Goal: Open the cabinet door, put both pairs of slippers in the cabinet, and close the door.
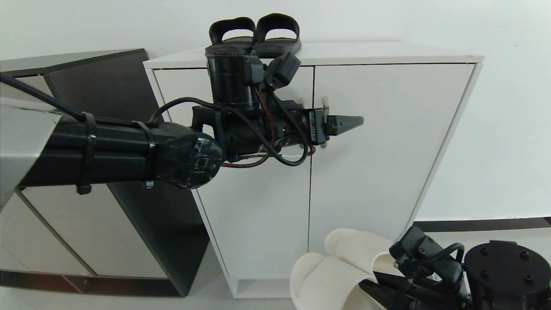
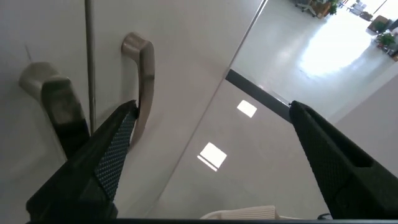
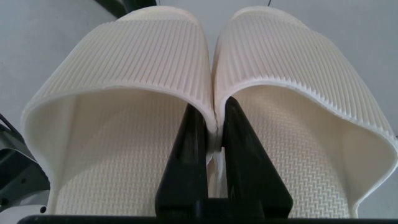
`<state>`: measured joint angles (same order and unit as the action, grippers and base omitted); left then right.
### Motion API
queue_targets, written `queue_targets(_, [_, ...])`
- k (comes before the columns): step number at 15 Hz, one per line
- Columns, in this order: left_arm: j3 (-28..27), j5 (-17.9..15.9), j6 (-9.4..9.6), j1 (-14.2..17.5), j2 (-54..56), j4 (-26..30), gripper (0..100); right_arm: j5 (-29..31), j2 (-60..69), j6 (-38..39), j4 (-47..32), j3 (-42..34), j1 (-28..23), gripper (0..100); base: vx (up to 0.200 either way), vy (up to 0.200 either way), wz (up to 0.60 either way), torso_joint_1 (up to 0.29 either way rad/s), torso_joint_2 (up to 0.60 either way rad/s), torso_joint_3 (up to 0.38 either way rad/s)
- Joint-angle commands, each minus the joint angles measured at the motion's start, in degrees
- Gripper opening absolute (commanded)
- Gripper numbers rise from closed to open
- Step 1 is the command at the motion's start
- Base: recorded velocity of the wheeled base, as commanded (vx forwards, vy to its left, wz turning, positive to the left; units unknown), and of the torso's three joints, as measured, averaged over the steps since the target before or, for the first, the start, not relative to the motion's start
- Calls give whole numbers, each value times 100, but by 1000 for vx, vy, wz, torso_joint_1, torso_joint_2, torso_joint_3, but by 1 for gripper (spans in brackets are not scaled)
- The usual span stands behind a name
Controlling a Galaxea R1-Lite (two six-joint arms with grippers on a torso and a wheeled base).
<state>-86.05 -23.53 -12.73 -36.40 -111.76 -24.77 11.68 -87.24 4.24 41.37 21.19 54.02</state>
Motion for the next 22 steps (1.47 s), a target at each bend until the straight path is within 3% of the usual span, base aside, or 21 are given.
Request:
queue_targets(1, [-17, 6, -2, 1, -30, -1, 0, 1, 5, -2, 2, -1, 4, 0, 0, 0, 0, 0, 0, 0])
queue_targets(6, [229, 6, -2, -34, 234, -19, 0, -175, 84, -2, 2, -132, 109, 0, 0, 0, 0, 0, 0, 0])
queue_targets(10, [1064, 15, 33, -359, 981, -45, 0, -1018, 462, -442, -7, -493, 135, 0, 0, 0, 0, 0, 0, 0])
queue_targets(16, [2040, 287, 113, -790, 1992, -45, 0, -1062, 479, -477, -7, -572, 144, 0, 0, 0, 0, 0, 0, 0])
queue_targets(18, [2163, 305, 104, -746, 2141, -45, 0, -1062, 479, -477, -7, -589, 162, 0, 0, 0, 0, 0, 0, 0])
queue_targets(19, [2075, 270, 69, -473, 2088, -54, 0, -1062, 479, -486, -7, -616, 215, 0, 0, 0, 0, 0, 0, 0])
queue_targets(22, [1618, 287, -2, -262, 1552, -265, 0, -1045, 453, -486, -7, -616, 259, 0, 0, 0, 0, 0, 0, 0])
